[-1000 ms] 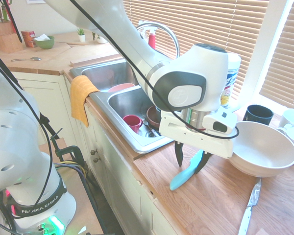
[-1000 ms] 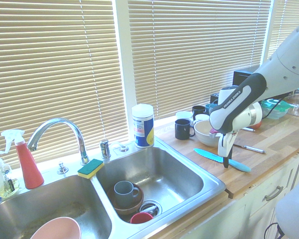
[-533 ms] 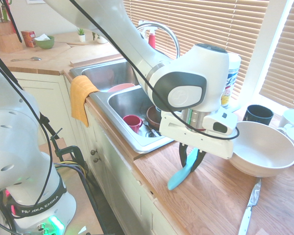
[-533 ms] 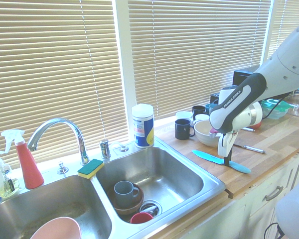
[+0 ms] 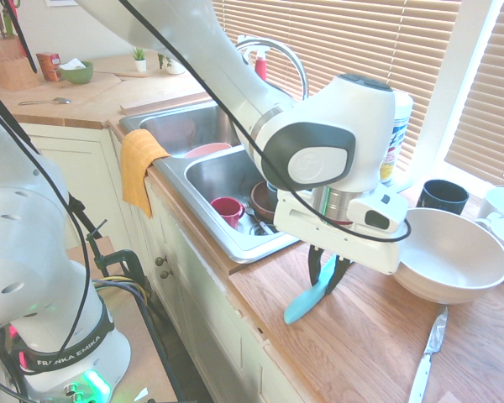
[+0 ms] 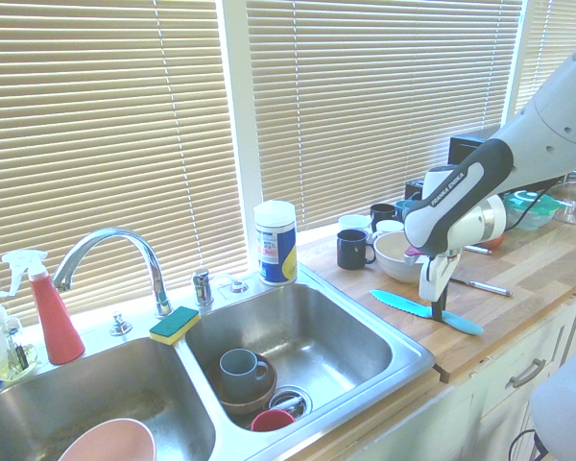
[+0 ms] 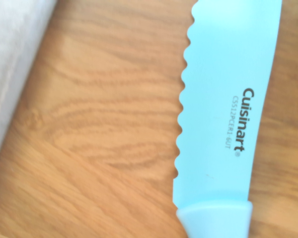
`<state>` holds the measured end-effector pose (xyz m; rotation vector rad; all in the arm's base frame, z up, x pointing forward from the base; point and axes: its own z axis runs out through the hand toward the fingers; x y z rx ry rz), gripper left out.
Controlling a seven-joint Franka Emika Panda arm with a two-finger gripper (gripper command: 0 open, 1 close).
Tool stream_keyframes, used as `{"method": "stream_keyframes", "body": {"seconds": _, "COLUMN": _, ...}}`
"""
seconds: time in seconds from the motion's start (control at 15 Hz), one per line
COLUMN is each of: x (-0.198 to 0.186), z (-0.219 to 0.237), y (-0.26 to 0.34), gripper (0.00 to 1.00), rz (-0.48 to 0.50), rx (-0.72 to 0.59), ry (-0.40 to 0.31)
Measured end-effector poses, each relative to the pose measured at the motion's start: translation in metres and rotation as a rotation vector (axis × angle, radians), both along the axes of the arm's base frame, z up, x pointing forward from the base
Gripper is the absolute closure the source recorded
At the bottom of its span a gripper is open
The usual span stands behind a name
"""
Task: Put the knife into the sink
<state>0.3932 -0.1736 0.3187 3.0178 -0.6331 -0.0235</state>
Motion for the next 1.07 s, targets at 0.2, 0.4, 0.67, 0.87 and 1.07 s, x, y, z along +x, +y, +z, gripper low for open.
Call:
{"method": "stream_keyframes", "body": {"seconds": 0.2, "x": 0.009, "z": 0.033, "y": -0.002, "gripper": 1.00, "rz": -0.036, "rx": 0.001, "ry": -0.027}}
{"method": "stream_keyframes", "body": {"seconds": 0.4, "x": 0.012, "z": 0.067, "y": -0.003, "gripper": 1.00, "rz": -0.054, "rx": 0.007, "ry": -0.059}}
{"method": "stream_keyframes", "body": {"seconds": 0.67, "x": 0.011, "z": 0.101, "y": 0.011, "gripper": 1.00, "rz": -0.068, "rx": 0.014, "ry": -0.098}}
{"method": "stream_keyframes", "body": {"seconds": 0.87, "x": 0.010, "z": 0.136, "y": 0.045, "gripper": 1.00, "rz": -0.112, "rx": 0.014, "ry": -0.143}}
{"method": "stream_keyframes", "body": {"seconds": 1.07, "x": 0.020, "z": 0.149, "y": 0.100, "gripper": 1.00, "rz": -0.226, "rx": 0.040, "ry": -0.189}}
